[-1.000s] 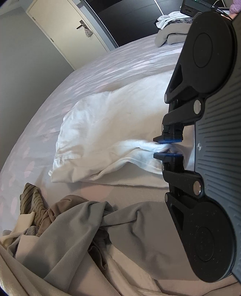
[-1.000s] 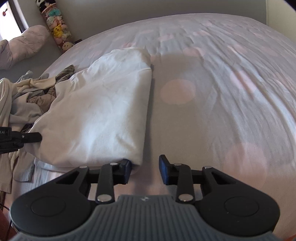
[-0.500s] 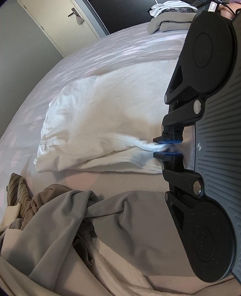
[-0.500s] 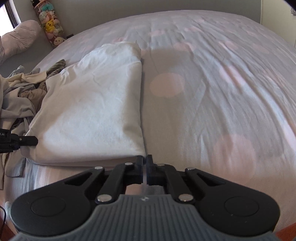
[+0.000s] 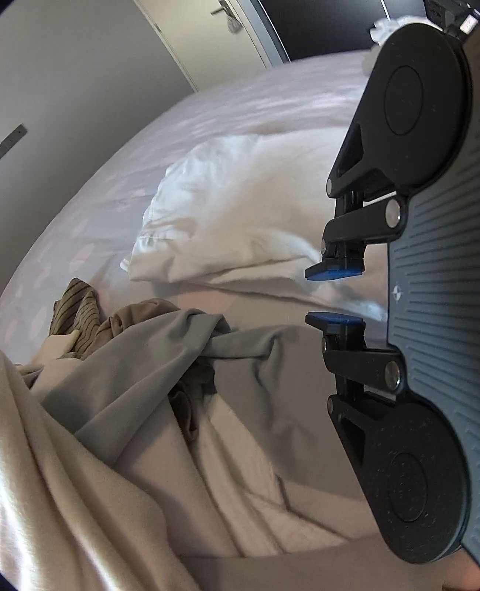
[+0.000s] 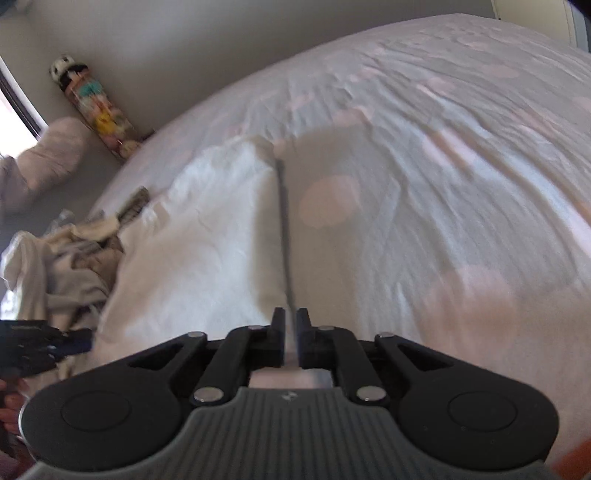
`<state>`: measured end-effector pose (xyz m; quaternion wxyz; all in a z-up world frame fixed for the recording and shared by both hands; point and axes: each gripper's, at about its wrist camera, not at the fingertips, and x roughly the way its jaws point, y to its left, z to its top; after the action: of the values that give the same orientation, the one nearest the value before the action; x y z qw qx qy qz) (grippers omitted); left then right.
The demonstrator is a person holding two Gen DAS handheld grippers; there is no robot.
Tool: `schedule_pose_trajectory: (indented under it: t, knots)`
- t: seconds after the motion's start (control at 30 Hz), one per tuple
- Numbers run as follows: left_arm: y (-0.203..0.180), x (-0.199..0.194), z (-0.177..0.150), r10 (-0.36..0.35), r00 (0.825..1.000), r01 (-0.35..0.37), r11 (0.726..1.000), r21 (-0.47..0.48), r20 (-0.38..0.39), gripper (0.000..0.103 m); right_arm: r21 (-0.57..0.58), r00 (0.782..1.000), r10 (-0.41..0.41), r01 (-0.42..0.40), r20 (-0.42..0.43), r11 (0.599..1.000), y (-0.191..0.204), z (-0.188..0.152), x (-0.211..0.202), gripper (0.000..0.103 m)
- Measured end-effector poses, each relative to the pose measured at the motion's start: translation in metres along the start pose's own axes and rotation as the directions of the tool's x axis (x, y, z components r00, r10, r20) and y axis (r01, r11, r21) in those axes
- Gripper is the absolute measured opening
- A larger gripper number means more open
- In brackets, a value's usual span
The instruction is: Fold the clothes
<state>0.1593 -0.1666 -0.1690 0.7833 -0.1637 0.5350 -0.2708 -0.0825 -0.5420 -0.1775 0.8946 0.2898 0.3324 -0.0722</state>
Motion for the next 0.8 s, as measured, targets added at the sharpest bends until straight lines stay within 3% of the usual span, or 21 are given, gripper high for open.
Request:
schedule_pose_trajectory:
  t: [0.03,0.07,0.1,0.2,0.4,0.5,0.63,0.73,0.8]
  knots:
    - [0.001,0.003,0.000,-0.010,1.000,0.010,1.000,-0.010,-0.014,0.026,0.010,0.999,0.028,-0.028,0.018,1.000,-0.001,0.001,-0.002,0.044]
    - [-0.001,0.007,-0.001,0.001,0.999,-0.001,1.000,0.002,-0.034,0.036,0.022,0.999,0.037,-0.038,0.020,0.999,-0.003,0.003,0.000,0.050]
    - [-0.004,0.012,-0.001,0.012,0.999,-0.011,1.000,0.014,-0.053,0.042,0.034,0.999,0.047,-0.047,0.022,0.998,-0.004,0.005,0.001,0.050]
    - [-0.010,0.022,-0.005,0.013,0.995,-0.008,0.999,0.048,-0.102,0.045,0.117,0.997,0.069,-0.064,-0.040,0.991,-0.012,0.010,0.020,0.050]
    - [-0.014,0.037,-0.011,0.028,0.988,-0.017,0.997,0.074,-0.149,0.046,0.241,0.985,0.124,-0.093,-0.118,0.966,-0.026,0.009,0.052,0.046]
    - [-0.023,0.039,-0.017,0.074,0.987,-0.056,0.990,0.126,-0.146,0.044,0.279,0.977,0.160,-0.116,-0.139,0.953,-0.030,0.006,0.063,0.045]
    - [-0.043,0.046,-0.030,0.157,0.979,-0.123,0.963,0.239,-0.128,0.044,0.292,0.965,0.207,-0.154,-0.161,0.944,-0.030,0.004,0.070,0.035]
    - [-0.048,0.048,-0.032,0.160,0.979,-0.125,0.958,0.258,-0.123,0.031,0.318,0.958,0.230,-0.167,-0.172,0.933,-0.033,0.003,0.074,0.020]
    - [-0.044,0.047,-0.031,0.132,0.983,-0.100,0.967,0.235,-0.128,0.020,0.298,0.960,0.222,-0.165,-0.169,0.940,-0.029,0.003,0.072,0.016]
